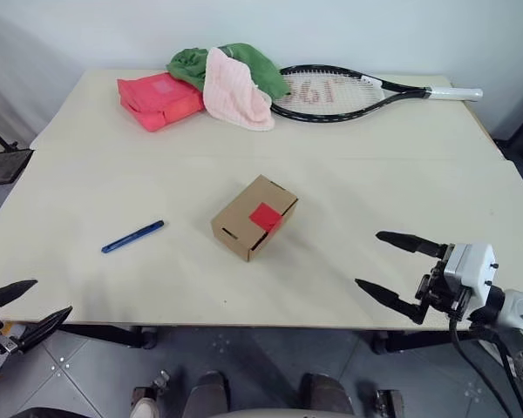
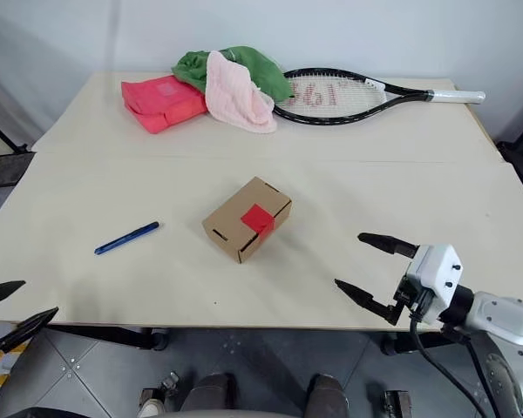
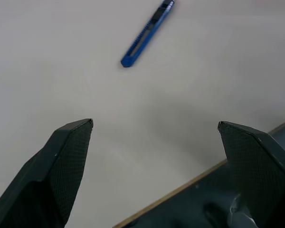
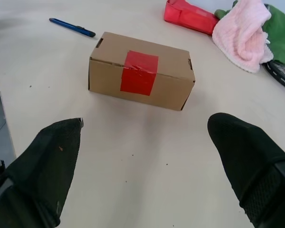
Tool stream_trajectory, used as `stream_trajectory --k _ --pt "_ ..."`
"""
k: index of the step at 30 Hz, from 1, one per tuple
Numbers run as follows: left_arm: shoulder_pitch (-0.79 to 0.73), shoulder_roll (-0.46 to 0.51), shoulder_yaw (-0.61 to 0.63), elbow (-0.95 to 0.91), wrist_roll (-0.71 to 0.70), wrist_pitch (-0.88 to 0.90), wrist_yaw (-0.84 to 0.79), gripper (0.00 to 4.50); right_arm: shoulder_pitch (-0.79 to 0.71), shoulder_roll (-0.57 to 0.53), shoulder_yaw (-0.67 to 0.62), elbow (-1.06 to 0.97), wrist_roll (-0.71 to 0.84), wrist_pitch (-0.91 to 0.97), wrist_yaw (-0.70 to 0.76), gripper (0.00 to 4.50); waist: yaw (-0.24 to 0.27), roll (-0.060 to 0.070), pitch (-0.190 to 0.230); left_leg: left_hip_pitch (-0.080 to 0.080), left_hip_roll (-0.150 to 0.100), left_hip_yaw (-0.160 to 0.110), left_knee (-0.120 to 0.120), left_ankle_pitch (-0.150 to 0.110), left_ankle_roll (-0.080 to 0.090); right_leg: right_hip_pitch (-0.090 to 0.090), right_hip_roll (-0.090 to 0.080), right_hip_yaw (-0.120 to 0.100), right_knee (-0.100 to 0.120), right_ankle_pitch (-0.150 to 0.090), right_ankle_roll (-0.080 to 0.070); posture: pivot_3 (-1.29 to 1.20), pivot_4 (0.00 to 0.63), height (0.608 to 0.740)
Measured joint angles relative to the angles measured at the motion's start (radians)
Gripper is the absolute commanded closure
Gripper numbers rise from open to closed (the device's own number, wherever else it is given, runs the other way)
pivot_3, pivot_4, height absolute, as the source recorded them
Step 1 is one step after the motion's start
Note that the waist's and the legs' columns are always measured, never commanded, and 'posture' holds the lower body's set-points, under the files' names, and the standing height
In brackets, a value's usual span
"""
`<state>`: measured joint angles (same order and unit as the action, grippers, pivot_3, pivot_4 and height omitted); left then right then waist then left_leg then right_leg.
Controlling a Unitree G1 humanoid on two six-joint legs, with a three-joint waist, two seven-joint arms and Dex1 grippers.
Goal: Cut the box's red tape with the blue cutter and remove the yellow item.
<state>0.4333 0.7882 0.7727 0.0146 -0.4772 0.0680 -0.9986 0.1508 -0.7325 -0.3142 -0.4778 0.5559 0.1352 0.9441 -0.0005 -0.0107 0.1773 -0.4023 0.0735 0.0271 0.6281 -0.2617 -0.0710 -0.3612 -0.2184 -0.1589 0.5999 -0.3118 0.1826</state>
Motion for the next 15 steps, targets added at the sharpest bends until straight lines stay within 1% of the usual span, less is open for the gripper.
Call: stream_trajectory --k 3,6,7,8,9,10,11,13,14,15 --pt "-0.029 -0.013 -0.019 -0.011 0.012 0.004 0.034 0.02 -0.017 0.002 0.020 0.002 -0.005 0.004 -0.009 0.00 0.003 0.000 0.000 0.000 0.000 0.000 0.000 0.000 0.000 0.000 0.000 0.000 0.000 0.000 0.000 0.00 0.150 0.740" --pt "-0.083 -0.033 -0.066 -0.047 -0.017 0.074 0.055 0.02 -0.017 0.014 0.043 0.000 -0.006 0.034 -0.030 0.00 0.007 0.000 0.000 0.000 0.000 0.000 0.001 0.000 0.000 0.000 0.000 0.000 0.001 0.000 0.000 0.00 0.150 0.740" --pt "-0.111 -0.032 -0.093 -0.065 -0.033 0.113 0.065 0.20 -0.019 0.014 0.054 -0.002 -0.006 0.047 -0.041 0.38 0.010 0.000 0.000 0.000 0.000 0.000 0.002 0.000 0.000 0.000 0.000 0.000 0.001 0.000 0.000 0.00 0.150 0.740" --pt "-0.142 -0.032 -0.118 -0.084 -0.045 0.148 0.075 0.41 -0.023 0.015 0.071 -0.006 -0.007 0.061 -0.051 0.56 0.012 0.000 0.000 0.000 0.000 0.000 0.002 0.000 0.000 0.000 0.000 0.000 0.001 0.000 0.000 0.00 0.150 0.740" --pt "-0.194 -0.032 -0.153 -0.099 -0.058 0.186 0.085 0.63 -0.029 0.019 0.090 -0.014 -0.010 0.079 -0.068 0.88 0.014 0.000 0.000 0.000 0.000 0.000 0.002 0.000 0.000 0.000 0.000 0.001 0.002 0.000 0.000 0.00 0.150 0.740" --pt "-0.231 -0.032 -0.176 -0.108 -0.069 0.209 0.091 0.74 -0.041 0.023 0.110 -0.015 -0.018 0.093 -0.082 1.08 0.017 0.000 0.000 0.000 0.000 0.000 0.002 0.000 0.000 0.000 0.000 0.001 0.003 0.000 0.000 0.00 0.150 0.740" --pt "-0.313 -0.032 -0.227 -0.117 -0.076 0.239 0.101 1.14 -0.059 0.028 0.141 -0.026 -0.031 0.122 -0.108 1.48 0.020 0.000 0.000 0.000 0.000 0.000 0.003 0.000 0.000 0.000 0.000 0.001 0.003 0.000 0.000 0.00 0.150 0.740" --pt "-0.461 -0.032 -0.318 -0.108 -0.068 0.270 0.117 1.69 -0.093 0.031 0.199 -0.030 -0.068 0.158 -0.139 2.11 0.027 0.000 0.000 0.000 0.000 0.000 0.003 0.000 0.000 -0.001 0.000 0.001 0.003 0.000 0.000 0.00 0.150 0.740" --pt "-0.570 -0.037 -0.384 -0.074 -0.046 0.283 0.127 2.07 -0.113 0.039 0.234 -0.028 -0.100 0.175 -0.163 2.53 0.031 -0.001 0.000 0.000 0.000 0.000 0.004 0.000 0.000 0.000 0.000 0.001 0.004 0.000 0.000 0.00 0.150 0.740" --pt "-0.667 -0.051 -0.438 -0.040 -0.022 0.290 0.137 2.34 -0.137 0.053 0.271 -0.023 -0.133 0.188 -0.186 2.85 0.030 -0.001 0.000 -0.001 0.000 0.000 0.004 0.000 0.000 -0.001 0.000 0.001 0.004 0.000 0.000 0.00 0.150 0.740"
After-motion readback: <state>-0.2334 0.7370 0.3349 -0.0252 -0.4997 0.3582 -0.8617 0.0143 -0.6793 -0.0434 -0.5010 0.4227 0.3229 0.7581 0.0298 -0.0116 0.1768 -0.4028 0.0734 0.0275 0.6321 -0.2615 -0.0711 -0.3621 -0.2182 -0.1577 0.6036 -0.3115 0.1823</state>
